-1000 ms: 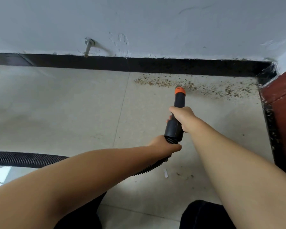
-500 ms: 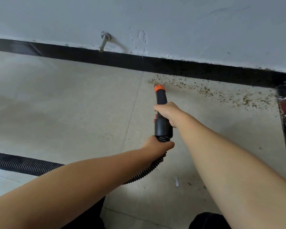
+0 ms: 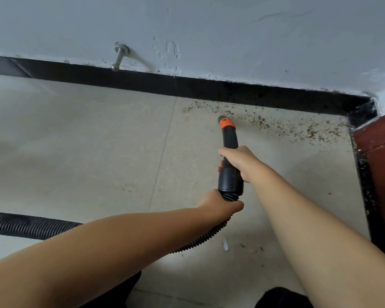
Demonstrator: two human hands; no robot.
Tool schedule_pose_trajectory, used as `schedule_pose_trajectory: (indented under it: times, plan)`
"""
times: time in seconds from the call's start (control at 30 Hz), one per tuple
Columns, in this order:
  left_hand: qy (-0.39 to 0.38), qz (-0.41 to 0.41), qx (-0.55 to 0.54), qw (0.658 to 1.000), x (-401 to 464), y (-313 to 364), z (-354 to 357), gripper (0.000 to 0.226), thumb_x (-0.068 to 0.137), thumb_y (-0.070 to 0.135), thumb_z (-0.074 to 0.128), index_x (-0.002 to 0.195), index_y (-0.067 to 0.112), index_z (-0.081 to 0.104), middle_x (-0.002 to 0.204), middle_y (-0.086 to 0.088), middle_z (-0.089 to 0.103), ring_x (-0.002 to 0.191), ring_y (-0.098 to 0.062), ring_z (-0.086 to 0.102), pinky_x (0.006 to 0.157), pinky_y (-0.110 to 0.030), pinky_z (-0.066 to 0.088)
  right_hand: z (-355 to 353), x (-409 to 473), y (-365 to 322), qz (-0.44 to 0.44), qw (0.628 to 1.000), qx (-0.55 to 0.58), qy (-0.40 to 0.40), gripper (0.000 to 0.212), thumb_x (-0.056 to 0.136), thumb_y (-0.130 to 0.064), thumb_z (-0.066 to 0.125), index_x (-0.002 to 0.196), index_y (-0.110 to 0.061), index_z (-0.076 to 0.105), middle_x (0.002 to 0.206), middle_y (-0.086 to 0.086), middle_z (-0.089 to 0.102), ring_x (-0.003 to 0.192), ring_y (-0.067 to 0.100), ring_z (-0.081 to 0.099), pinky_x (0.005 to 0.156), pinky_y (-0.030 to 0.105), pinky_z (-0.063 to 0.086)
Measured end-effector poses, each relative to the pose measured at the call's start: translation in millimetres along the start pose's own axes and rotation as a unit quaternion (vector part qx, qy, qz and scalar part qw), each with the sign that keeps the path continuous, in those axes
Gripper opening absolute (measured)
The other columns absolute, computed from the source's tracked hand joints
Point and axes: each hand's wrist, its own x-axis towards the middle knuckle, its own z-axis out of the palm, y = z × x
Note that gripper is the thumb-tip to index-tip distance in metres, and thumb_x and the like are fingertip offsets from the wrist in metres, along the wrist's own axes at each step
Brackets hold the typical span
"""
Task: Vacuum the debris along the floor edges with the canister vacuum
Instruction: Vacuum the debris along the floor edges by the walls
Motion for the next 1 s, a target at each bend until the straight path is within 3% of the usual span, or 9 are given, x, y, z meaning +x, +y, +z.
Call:
schedule_pose_trajectory:
  times: [0.23,0.4,0.6,0.77,0.9,1.0]
  plan:
    - [0.0,0.019,0.032,0.999,7,11,7,0.017,0.072,0.027,0.064,0.082,0.018,0.053,0.063,-0.001,0.054,0.056,-0.018,0.054,0.058,-0.028,0.051,-20,3,-2,0.001,0.999,0.039,0.027,0.011,0.085,-0.008,0.059,0.09,-0.007,0.049,0.064,0.008,0.058,0.041,0.019,0.061,0.042,0.024,0.049]
    - [0.053,0.008,0.005,0.999,8,10,-13,0.019,0.073,0.028,0.065,0.084,0.018,0.054,0.066,-0.002,0.057,0.056,-0.018,0.056,0.063,-0.031,0.054,7,8,-21,-0.005,1.0,-0.002,-0.017,0.01,0.086,-0.009,0.058,0.091,-0.007,0.049,0.065,0.008,0.059,0.041,0.018,0.06,0.045,0.024,0.05]
    - [0.105,-0.007,-0.037,0.994,3,-6,-43,0.016,0.078,0.024,0.064,0.083,0.016,0.051,0.064,-0.003,0.055,0.054,-0.018,0.053,0.059,-0.028,0.051,60,13,-31,-0.02,0.995,-0.047,-0.081,0.021,0.086,-0.007,0.057,0.105,-0.004,0.048,0.067,0.01,0.057,0.05,0.023,0.059,0.047,0.025,0.05]
    - [0.134,-0.008,-0.044,0.99,5,-5,-59,0.014,0.08,0.023,0.064,0.083,0.016,0.052,0.063,-0.002,0.056,0.051,-0.016,0.053,0.054,-0.024,0.049,79,16,-41,-0.034,0.993,-0.056,-0.098,0.021,0.087,-0.007,0.057,0.104,-0.003,0.047,0.066,0.01,0.058,0.05,0.024,0.06,0.051,0.027,0.052]
    - [0.119,-0.006,-0.028,0.992,10,3,-53,0.016,0.078,0.024,0.065,0.086,0.015,0.054,0.065,-0.003,0.056,0.053,-0.017,0.054,0.055,-0.025,0.05,62,17,-43,-0.031,0.996,-0.037,-0.08,0.023,0.086,-0.007,0.058,0.107,-0.003,0.048,0.068,0.01,0.057,0.05,0.023,0.06,0.039,0.022,0.049]
    - [0.085,-0.005,-0.011,0.996,12,5,-36,0.017,0.078,0.024,0.065,0.084,0.015,0.053,0.065,-0.003,0.056,0.053,-0.017,0.054,0.054,-0.025,0.05,40,16,-32,-0.024,0.998,-0.017,-0.057,0.025,0.085,-0.006,0.058,0.109,-0.004,0.048,0.068,0.009,0.057,0.05,0.022,0.059,0.04,0.022,0.049]
